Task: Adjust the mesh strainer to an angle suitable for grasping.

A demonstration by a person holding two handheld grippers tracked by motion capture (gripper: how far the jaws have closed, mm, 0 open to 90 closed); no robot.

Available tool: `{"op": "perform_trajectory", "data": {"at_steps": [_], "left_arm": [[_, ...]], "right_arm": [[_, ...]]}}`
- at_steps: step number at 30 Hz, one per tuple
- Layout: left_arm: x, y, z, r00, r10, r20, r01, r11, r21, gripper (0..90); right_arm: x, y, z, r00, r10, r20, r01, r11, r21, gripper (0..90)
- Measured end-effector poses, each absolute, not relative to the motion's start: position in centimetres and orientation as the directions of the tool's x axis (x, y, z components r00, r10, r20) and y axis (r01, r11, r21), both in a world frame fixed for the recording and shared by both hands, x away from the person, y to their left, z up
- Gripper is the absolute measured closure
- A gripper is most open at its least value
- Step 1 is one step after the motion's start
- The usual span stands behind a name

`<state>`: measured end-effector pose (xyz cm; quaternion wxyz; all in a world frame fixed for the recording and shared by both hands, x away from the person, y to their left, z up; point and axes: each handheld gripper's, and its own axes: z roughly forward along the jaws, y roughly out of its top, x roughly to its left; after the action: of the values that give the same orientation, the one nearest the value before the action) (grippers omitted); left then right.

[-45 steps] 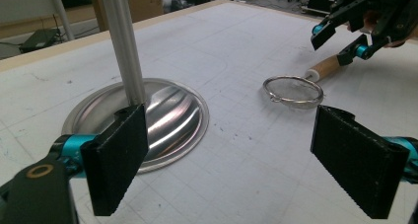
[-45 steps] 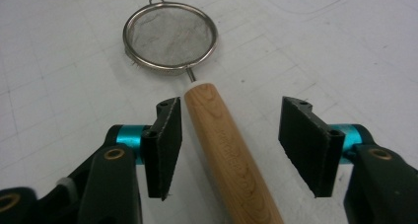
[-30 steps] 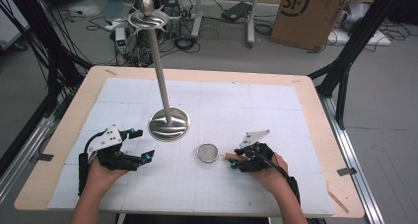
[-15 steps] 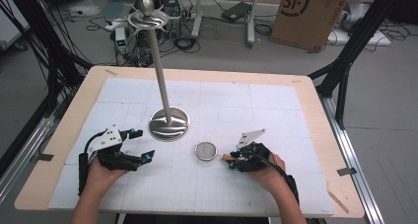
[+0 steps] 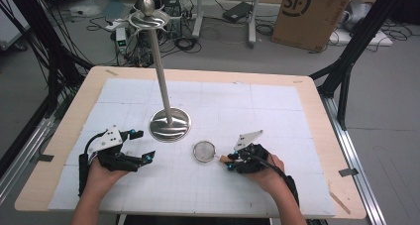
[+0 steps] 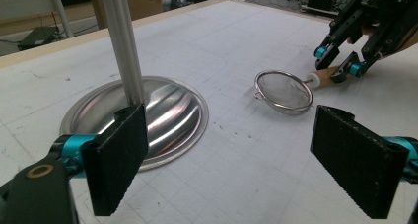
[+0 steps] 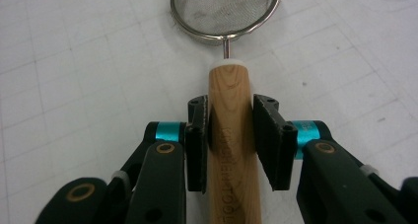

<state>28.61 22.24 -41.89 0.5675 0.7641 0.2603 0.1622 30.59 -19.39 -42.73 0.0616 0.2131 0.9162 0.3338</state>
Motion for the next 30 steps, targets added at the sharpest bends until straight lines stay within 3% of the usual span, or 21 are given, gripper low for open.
{"op": "perform_trajectory", "data": {"at_steps": [17,30], "left_arm": [[28.6,22.2,-41.8,0.814,0.579,-0.045,0.209,-0.22,0.953,15.4],[28.6,22.3,-41.8,0.815,0.577,-0.044,0.209,-0.223,0.952,15.4]], "right_arm": [[31.1,-17.1,-43.3,-0.922,0.387,0.031,0.314,0.697,0.644,68.9],[31.0,-13.5,-43.4,-0.956,0.291,0.047,0.25,0.715,0.653,69.2]]}}
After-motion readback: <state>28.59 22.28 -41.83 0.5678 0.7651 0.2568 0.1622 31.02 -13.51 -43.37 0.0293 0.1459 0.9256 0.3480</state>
